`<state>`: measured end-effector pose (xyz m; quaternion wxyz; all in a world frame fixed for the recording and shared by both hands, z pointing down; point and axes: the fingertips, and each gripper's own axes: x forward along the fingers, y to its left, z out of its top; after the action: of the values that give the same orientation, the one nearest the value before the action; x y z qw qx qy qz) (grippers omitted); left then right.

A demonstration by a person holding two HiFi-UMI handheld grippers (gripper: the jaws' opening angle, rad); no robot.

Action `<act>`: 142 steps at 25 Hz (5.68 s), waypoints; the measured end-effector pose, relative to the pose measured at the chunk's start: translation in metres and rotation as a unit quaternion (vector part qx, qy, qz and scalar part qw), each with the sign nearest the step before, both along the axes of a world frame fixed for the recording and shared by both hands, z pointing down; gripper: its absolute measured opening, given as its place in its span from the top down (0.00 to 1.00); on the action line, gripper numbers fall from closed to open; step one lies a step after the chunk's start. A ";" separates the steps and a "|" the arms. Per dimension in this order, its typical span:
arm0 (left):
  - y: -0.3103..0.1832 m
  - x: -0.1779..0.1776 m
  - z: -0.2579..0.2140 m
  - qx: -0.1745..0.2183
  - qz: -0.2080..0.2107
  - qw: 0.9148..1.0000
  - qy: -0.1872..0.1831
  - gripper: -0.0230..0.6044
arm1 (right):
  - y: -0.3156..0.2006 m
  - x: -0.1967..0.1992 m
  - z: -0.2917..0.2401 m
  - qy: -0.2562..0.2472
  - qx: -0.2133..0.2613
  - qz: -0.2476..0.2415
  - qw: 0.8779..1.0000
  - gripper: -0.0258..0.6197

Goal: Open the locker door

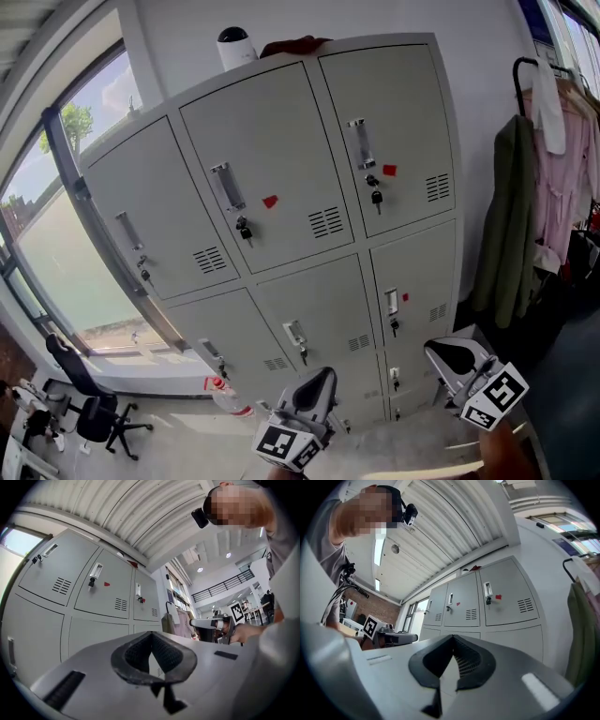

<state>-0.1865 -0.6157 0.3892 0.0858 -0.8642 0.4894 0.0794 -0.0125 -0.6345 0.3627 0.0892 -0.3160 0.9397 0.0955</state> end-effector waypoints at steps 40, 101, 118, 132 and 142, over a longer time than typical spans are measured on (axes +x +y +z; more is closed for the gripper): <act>-0.147 -0.035 -0.010 -0.006 0.018 1.000 -0.001 0.95 | -0.255 -0.079 -0.258 0.048 0.109 0.071 0.990 0.82; -0.068 0.032 -0.141 0.089 0.014 0.994 -0.058 0.95 | -0.105 -0.012 -0.220 0.063 0.058 0.033 0.996 0.91; 0.114 -0.004 -0.121 0.065 0.036 0.997 -0.034 0.95 | 0.067 -0.025 -0.150 0.042 0.000 0.056 0.998 0.97; 0.291 0.030 -0.129 0.071 0.056 0.996 -0.017 0.95 | 0.258 -0.002 -0.100 0.061 -0.015 0.048 0.997 0.97; 0.389 0.077 -0.108 0.056 0.025 0.998 -0.013 0.95 | 0.365 0.053 -0.084 0.049 -0.013 0.027 0.998 0.97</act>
<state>-0.1094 -0.2268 0.2812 0.1379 -0.8711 0.4610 0.0976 0.0401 -0.2697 0.2786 0.0362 -0.3377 0.9351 0.1011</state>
